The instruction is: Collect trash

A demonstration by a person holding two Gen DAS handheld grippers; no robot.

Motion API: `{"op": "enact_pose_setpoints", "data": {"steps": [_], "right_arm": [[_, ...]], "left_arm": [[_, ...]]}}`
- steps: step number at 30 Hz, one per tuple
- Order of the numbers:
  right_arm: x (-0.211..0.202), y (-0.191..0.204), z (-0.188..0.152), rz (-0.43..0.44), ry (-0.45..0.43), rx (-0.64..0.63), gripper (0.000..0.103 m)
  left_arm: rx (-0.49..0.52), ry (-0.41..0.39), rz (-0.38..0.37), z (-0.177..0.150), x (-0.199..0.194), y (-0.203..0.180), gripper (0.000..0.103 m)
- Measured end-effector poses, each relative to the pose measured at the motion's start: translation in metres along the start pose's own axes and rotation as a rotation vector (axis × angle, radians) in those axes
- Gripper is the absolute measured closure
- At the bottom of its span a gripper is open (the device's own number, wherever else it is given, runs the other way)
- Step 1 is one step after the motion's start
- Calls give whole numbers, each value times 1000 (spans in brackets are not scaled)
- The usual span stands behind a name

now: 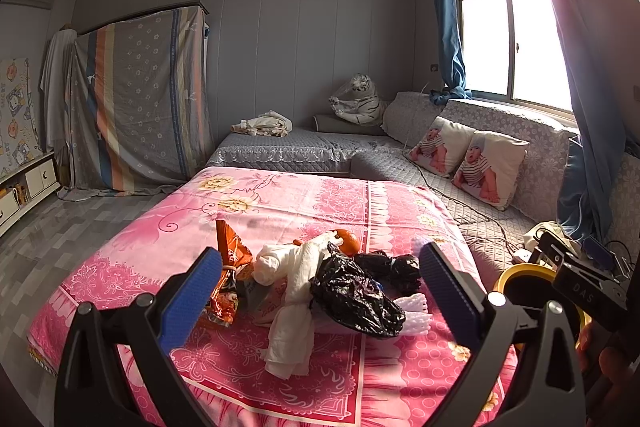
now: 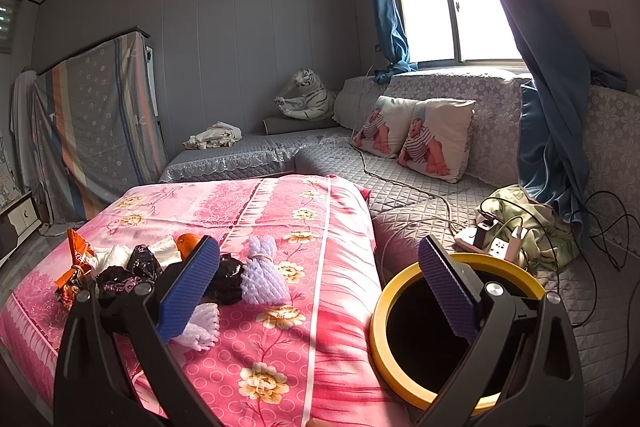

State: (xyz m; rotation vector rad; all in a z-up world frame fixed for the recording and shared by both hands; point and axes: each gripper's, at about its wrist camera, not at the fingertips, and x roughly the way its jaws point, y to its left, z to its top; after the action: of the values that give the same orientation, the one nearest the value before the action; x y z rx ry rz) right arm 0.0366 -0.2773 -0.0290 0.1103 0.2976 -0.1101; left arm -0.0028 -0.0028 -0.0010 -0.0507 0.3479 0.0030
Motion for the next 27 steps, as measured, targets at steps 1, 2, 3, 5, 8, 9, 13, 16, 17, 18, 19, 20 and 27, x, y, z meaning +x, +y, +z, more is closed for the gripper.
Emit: {"op": "enact_pose_setpoints", "data": {"steps": [1, 2, 3, 5, 8, 9, 13, 16, 17, 18, 19, 20, 27], "right_arm": [[0, -1, 1, 0, 0, 2, 8], [0, -1, 0, 0, 0, 2, 8], [0, -1, 1, 0, 1, 2, 8], [0, 0, 0, -1, 1, 1, 8], [0, -1, 0, -1, 2, 3, 8], [0, -1, -1, -1, 2, 3, 8], [0, -1, -2, -8, -2, 2, 8], [0, -2, -2, -10, -4, 4, 8], [-1, -3, -1, -8, -4, 4, 8], [-1, -3, -1, -9, -4, 3, 8], [-1, -3, -1, -11, -3, 2, 8], [0, -4, 2, -12, -2, 2, 8], [3, -6, 3, 25, -15, 16, 8]], "left_arm": [[0, 0, 0, 0, 0, 0, 8], [0, 0, -1, 0, 0, 0, 8], [0, 1, 0, 0, 0, 0, 8], [0, 1, 1, 0, 0, 0, 8], [-1, 3, -3, 0, 0, 0, 8], [-2, 4, -6, 0, 0, -1, 8], [-10, 0, -22, -1, -1, -2, 8], [-10, 0, -17, -3, 0, -3, 8], [-9, 3, -18, -3, 1, -2, 8], [-9, 5, -19, -3, 2, -1, 8], [-9, 8, -21, -2, 3, 0, 8], [-9, 10, -22, -3, 3, 0, 8], [-1, 16, -24, -3, 5, 0, 8]]}}
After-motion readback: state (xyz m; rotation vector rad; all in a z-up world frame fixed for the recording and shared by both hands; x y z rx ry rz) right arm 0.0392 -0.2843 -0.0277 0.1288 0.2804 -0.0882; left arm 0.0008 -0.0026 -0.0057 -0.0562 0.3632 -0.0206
